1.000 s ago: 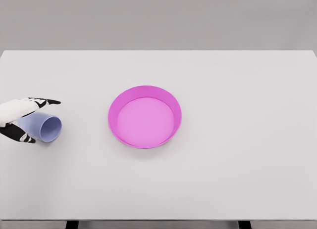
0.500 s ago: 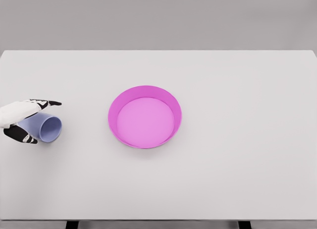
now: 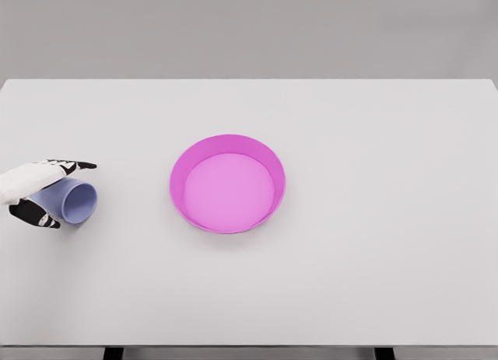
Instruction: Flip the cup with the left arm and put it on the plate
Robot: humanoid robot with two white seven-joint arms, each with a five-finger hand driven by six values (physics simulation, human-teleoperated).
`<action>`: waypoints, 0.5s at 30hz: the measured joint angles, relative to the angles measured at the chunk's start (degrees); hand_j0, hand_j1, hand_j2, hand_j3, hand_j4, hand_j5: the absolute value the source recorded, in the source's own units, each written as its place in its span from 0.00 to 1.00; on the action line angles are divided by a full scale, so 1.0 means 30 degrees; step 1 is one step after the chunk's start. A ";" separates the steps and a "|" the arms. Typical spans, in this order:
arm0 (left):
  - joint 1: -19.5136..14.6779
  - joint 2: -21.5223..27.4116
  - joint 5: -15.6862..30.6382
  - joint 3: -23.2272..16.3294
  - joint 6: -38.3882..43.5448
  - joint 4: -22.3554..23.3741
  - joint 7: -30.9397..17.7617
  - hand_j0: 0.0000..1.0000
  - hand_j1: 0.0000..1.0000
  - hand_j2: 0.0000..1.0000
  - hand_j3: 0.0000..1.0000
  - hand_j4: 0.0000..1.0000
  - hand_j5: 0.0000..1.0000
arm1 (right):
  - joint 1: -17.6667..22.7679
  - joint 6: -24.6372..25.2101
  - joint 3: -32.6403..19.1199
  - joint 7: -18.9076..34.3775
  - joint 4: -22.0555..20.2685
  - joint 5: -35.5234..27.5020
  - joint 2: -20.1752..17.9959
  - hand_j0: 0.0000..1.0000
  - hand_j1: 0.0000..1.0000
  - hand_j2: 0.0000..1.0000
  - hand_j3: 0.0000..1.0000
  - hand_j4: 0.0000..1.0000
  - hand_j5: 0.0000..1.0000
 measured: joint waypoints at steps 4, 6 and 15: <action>0.0000 -0.0248 -0.0165 0.0001 0.0002 0.0157 0.0000 1.00 1.00 1.00 1.00 1.00 1.00 | 0.0000 0.0000 0.0000 0.0000 0.0000 0.0000 0.0000 1.00 1.00 1.00 1.00 1.00 1.00; 0.0000 -0.0298 -0.0205 0.0004 0.0002 0.0210 0.0000 1.00 1.00 1.00 1.00 1.00 1.00 | 0.0000 0.0000 0.0000 0.0000 0.0000 0.0000 0.0000 1.00 1.00 1.00 1.00 1.00 1.00; 0.0000 -0.0406 -0.0352 -0.0001 0.0028 0.0283 0.0000 1.00 1.00 1.00 1.00 1.00 1.00 | 0.0000 0.0000 0.0000 0.0000 0.0000 0.0000 0.0000 1.00 1.00 1.00 1.00 1.00 1.00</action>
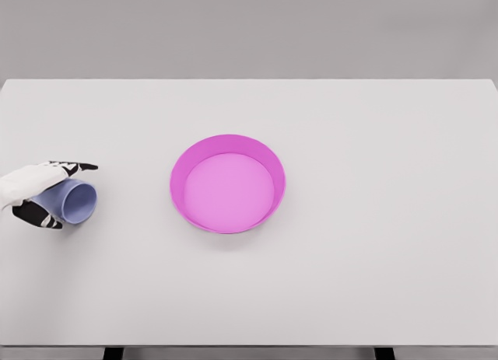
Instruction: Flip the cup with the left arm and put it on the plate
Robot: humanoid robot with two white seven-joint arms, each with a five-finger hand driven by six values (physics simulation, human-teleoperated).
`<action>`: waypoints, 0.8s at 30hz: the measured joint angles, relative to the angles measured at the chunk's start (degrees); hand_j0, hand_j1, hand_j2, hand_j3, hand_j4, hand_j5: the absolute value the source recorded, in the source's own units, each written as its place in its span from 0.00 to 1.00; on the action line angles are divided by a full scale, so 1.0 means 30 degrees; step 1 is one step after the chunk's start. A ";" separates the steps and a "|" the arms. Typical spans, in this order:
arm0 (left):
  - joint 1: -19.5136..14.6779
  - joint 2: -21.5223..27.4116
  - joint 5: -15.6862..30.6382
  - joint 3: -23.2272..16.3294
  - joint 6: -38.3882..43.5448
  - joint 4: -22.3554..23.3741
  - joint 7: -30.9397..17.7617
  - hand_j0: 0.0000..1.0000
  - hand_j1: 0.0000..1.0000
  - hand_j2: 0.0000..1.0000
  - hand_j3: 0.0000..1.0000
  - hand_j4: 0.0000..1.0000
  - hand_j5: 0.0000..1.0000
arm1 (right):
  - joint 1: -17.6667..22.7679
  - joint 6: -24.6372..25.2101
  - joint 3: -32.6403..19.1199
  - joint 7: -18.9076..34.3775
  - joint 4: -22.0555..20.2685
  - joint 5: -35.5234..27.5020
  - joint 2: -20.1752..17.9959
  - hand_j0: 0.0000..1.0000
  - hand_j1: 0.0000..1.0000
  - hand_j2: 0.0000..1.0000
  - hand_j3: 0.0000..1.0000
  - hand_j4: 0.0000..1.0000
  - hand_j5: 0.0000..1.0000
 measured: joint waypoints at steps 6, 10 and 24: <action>0.0058 -0.0194 -0.0076 -0.0279 0.0759 0.0002 0.0007 1.00 1.00 1.00 1.00 1.00 1.00 | 0.0000 0.0000 0.0000 0.0000 0.0000 0.0000 0.0000 1.00 1.00 1.00 1.00 1.00 1.00; 0.0000 -0.0212 -0.0051 -0.0318 0.0935 -0.0045 0.0033 0.88 0.88 0.88 0.88 0.88 0.88 | 0.0000 0.0000 0.0000 0.0000 0.0002 0.0000 0.0000 1.00 1.00 1.00 1.00 1.00 1.00; -0.0234 -0.0204 0.0361 -0.0177 0.0936 -0.0170 -0.0023 0.71 0.71 0.71 0.71 0.71 0.71 | 0.0000 0.0000 0.0000 0.0000 0.0002 0.0001 0.0000 1.00 1.00 1.00 1.00 1.00 1.00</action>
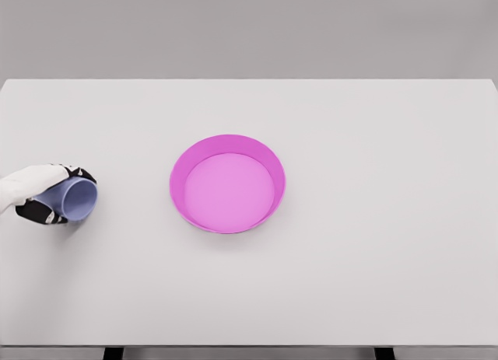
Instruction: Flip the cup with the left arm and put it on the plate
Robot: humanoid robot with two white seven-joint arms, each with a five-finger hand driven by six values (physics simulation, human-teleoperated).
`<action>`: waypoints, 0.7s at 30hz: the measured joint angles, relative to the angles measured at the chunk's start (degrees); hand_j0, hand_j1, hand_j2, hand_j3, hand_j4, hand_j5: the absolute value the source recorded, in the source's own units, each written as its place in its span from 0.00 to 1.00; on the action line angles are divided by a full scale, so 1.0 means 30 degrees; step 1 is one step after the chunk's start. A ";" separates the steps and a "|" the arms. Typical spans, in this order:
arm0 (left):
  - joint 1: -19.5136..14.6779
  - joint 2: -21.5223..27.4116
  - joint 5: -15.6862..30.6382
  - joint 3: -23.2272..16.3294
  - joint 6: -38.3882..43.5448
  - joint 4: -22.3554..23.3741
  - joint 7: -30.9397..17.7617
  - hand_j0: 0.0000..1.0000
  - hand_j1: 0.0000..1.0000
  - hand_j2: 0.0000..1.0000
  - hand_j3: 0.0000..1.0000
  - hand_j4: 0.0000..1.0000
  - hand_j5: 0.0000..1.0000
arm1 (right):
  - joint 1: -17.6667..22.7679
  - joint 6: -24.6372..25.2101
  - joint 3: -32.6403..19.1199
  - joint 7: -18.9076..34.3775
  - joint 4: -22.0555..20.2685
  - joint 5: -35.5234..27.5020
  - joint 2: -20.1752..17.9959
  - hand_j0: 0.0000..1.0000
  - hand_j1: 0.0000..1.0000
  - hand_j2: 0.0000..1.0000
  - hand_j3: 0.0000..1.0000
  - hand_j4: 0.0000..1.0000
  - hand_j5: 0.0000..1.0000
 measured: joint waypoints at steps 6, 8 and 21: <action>-0.0528 -0.0127 0.1777 0.0403 -0.0526 -0.0040 0.0022 0.71 0.71 0.71 0.71 0.71 0.71 | 0.0000 0.0000 0.0000 0.0000 0.0001 0.0000 0.0000 1.00 1.00 1.00 1.00 1.00 1.00; -0.0789 -0.0555 0.2760 0.0651 -0.0835 0.0029 0.0019 0.71 0.71 0.71 0.71 0.71 0.71 | 0.0001 0.0000 -0.0001 0.0000 0.0000 -0.0001 0.0000 1.00 1.00 1.00 1.00 1.00 1.00; -0.1114 -0.2471 0.8501 0.1528 -0.2621 0.0702 0.0032 0.71 0.71 0.71 0.71 0.71 0.71 | 0.0000 0.0000 0.0000 0.0000 -0.0002 -0.0001 0.0000 1.00 1.00 1.00 1.00 1.00 1.00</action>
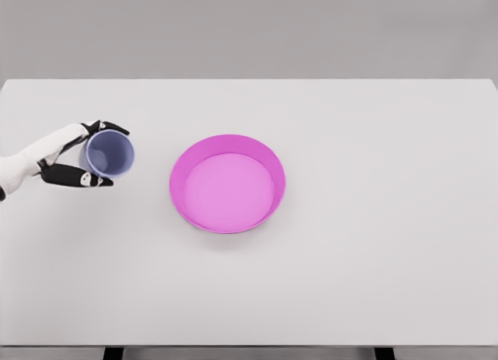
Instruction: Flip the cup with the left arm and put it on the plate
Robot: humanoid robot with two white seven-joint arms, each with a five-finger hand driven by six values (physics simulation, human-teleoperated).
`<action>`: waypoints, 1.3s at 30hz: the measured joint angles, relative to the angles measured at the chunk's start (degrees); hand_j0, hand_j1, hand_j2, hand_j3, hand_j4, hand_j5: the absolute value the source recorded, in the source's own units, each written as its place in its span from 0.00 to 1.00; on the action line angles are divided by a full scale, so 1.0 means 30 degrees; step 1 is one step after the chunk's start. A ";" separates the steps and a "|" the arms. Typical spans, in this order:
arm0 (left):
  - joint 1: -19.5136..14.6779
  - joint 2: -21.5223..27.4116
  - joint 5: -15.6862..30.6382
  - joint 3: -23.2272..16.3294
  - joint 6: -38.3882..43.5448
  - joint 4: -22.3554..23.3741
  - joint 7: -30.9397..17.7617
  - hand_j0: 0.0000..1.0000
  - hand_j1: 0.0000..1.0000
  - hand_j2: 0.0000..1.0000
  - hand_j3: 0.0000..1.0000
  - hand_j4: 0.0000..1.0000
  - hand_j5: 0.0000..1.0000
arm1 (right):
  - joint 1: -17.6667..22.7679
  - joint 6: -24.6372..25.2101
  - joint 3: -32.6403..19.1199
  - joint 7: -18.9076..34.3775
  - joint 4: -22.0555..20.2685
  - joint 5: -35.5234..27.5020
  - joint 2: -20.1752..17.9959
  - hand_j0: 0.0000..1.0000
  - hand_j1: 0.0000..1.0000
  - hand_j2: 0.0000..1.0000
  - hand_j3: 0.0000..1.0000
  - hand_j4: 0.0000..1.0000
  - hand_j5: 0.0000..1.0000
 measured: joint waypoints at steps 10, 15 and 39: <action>0.0029 -0.1276 0.2459 0.0110 -0.1288 0.0299 -0.0035 0.73 0.73 0.73 0.73 0.73 0.73 | 0.0000 0.0000 0.0000 0.0000 0.0001 0.0000 0.0000 1.00 1.00 1.00 1.00 1.00 1.00; 0.0176 -0.1839 0.3027 0.0111 -0.1495 0.0230 -0.0036 0.75 0.75 0.75 0.75 0.75 0.75 | -0.0029 0.0000 0.0000 0.0000 -0.0001 -0.0001 0.0000 1.00 1.00 1.00 1.00 1.00 1.00; 0.0205 -0.4837 0.5140 -0.0433 -0.2359 -0.0050 -0.0056 0.78 0.78 0.78 0.78 0.78 0.78 | 0.0000 0.0000 0.0000 0.0000 0.0001 0.0000 0.0000 1.00 1.00 1.00 1.00 1.00 1.00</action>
